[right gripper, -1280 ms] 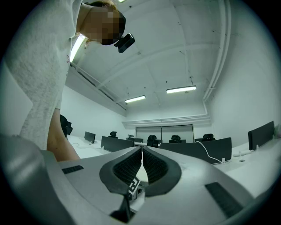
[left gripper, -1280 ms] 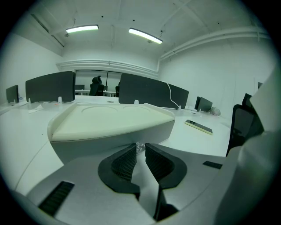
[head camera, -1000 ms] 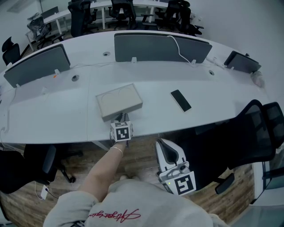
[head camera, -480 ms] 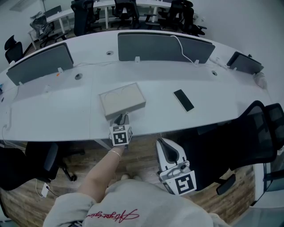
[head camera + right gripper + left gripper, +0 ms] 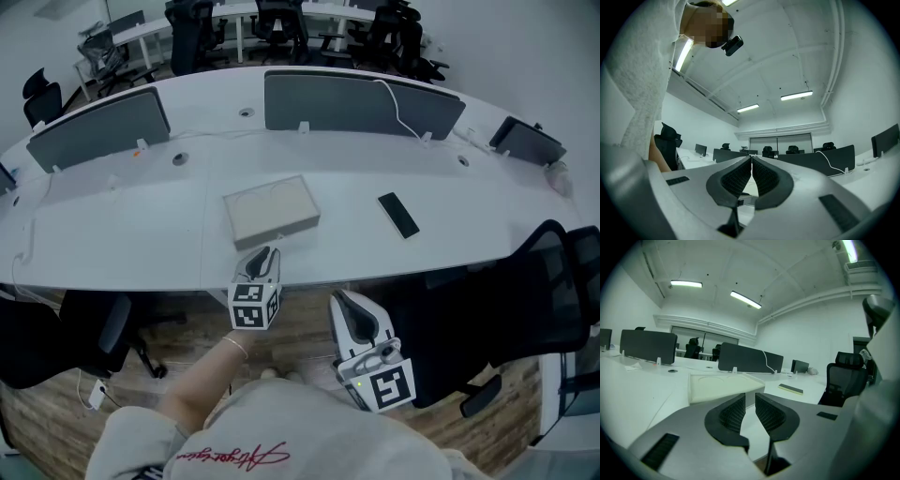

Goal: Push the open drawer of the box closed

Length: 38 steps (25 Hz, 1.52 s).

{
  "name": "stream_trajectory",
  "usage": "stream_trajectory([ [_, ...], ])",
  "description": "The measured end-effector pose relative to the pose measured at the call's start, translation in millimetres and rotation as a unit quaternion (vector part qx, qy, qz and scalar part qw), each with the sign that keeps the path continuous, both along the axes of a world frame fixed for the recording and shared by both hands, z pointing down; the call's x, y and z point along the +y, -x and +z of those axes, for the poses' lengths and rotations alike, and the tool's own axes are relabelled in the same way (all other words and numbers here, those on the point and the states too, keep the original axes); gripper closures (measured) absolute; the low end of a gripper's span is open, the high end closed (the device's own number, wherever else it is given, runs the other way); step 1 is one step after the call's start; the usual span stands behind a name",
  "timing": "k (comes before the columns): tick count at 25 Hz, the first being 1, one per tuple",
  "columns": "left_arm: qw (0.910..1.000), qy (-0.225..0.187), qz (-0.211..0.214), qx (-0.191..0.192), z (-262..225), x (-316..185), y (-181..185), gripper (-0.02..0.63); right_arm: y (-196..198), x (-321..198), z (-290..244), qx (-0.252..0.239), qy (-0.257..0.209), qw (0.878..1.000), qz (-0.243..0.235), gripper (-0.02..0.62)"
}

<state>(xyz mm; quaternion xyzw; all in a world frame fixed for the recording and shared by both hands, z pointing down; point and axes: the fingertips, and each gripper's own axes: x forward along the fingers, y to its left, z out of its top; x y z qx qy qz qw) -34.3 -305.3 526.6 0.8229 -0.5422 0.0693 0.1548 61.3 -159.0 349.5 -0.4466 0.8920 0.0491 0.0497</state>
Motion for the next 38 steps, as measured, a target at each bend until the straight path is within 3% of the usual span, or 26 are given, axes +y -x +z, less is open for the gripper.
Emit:
stream_trajectory([
  [5,0.9984,-0.049,0.027,0.010,-41,19,-7,0.534,3,1,-1,0.011,-0.015,1.000,-0.006,0.575],
  [11,0.9956,-0.073,0.026,0.053,-82,34,-7,0.555,10,4,-3,0.000,-0.005,1.000,-0.017,0.575],
  [17,0.9922,-0.105,0.034,0.058,-110,54,-6,0.574,11,4,-1,-0.002,-0.009,1.000,-0.019,0.575],
  [26,0.9911,-0.093,0.049,0.081,-119,83,-10,0.578,12,5,-2,-0.004,-0.011,1.000,-0.025,0.575],
  [38,0.9918,-0.081,0.051,0.084,-109,113,-20,0.580,14,9,1,0.001,-0.009,0.999,-0.036,0.575],
])
